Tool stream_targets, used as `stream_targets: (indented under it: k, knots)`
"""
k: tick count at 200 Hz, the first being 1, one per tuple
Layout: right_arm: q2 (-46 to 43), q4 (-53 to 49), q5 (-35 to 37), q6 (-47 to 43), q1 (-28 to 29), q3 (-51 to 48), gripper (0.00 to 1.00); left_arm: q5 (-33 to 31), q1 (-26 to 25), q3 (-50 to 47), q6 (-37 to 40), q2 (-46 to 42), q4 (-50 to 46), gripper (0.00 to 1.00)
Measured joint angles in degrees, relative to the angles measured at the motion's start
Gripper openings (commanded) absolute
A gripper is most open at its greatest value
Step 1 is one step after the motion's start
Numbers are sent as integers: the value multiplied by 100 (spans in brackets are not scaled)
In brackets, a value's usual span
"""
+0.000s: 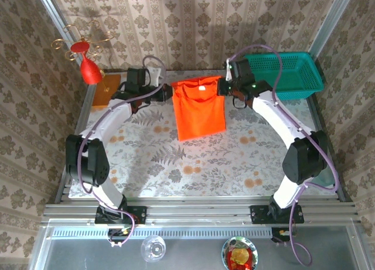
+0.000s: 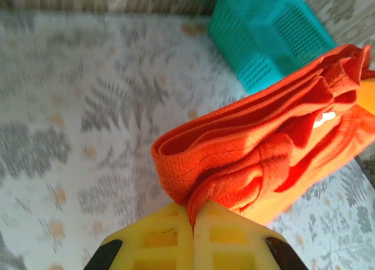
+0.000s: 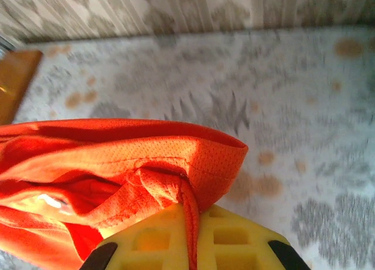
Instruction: Fold the inside-out t-shirt
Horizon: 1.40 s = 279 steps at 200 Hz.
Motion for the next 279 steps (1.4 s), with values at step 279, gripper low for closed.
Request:
stream_targets:
  k: [279]
  knots:
    - [-201,269,-890,1051,94,-2924,0,343,-162,-2426,-39,90,584,0]
